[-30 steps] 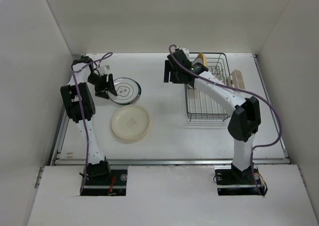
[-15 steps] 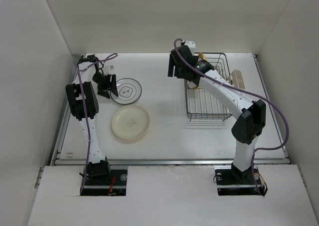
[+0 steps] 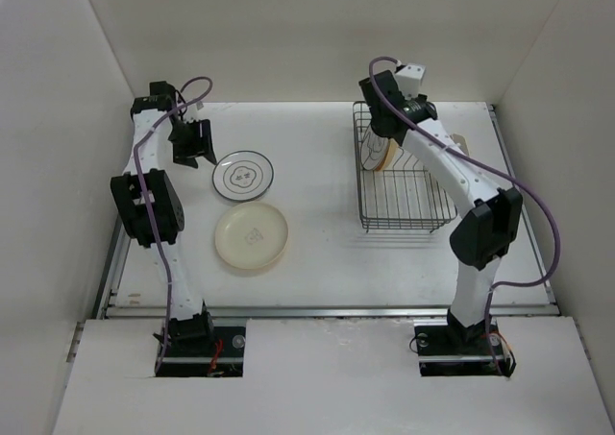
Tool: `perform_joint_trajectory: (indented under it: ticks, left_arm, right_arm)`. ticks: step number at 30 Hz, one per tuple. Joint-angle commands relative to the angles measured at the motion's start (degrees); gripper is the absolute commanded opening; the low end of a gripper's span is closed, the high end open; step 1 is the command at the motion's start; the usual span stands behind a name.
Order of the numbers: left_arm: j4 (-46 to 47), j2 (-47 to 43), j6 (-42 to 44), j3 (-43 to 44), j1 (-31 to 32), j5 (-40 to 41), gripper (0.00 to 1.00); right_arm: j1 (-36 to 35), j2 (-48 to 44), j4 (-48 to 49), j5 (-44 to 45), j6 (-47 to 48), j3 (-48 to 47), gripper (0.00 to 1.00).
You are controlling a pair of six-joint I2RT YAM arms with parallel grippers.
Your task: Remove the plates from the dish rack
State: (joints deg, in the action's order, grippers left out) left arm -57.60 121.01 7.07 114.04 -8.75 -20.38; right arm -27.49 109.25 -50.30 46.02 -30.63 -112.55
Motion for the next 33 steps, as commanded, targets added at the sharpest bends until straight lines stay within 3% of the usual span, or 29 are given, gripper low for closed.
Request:
perform_joint_trajectory:
  ticks: [1,4,6,10,21,25,26,28,30,33]
  left_arm:
    - [-1.4,-2.5,-2.1,-0.5,-0.1,0.3,0.54]
    - [-1.4,-3.1,-2.1,-1.9,-0.1,0.9,0.54]
    - [-1.4,-3.1,-2.1,-2.4,-0.1,2.2,0.54]
    - [-1.4,-3.6,-2.1,-2.4,-0.1,2.2,0.54]
    - [-1.4,-3.6,-2.1,-3.5,-0.1,2.8,0.54]
    - [-1.4,-3.6,-2.1,-3.5,-0.1,2.8,0.54]
    - [-1.4,-3.6,-2.1,-3.5,-0.1,2.8,0.54]
    - [-1.4,-4.1,-2.1,-3.5,-0.1,2.8,0.54]
    - [-1.4,-4.1,-2.1,-3.5,-0.1,2.8,0.54]
    - [-1.4,-4.6,-2.1,-3.5,-0.1,2.8,0.54]
  right_arm:
    - [-0.8,3.2,-0.8,6.9,3.5,-4.9,0.65]
    - [-0.8,6.0,-0.8,10.7,4.0,-7.7,0.65]
    - [-0.8,7.4,-0.8,13.5,4.0,-9.1,0.59]
    - [-0.3,10.8,1.1,14.1,7.6,-13.0,0.54]
    - [-0.3,13.9,5.8,14.7,11.8,-13.0,0.44]
    - [0.2,16.0,6.4,16.2,13.8,-14.1,0.24]
    - [0.2,16.0,6.4,16.2,14.7,-14.1,0.15]
    - [0.2,16.0,6.4,16.2,14.7,-14.1,0.10]
    - [0.2,16.0,6.4,16.2,15.3,-14.1,0.15]
    - [0.2,16.0,6.4,16.2,15.3,-13.0,0.42]
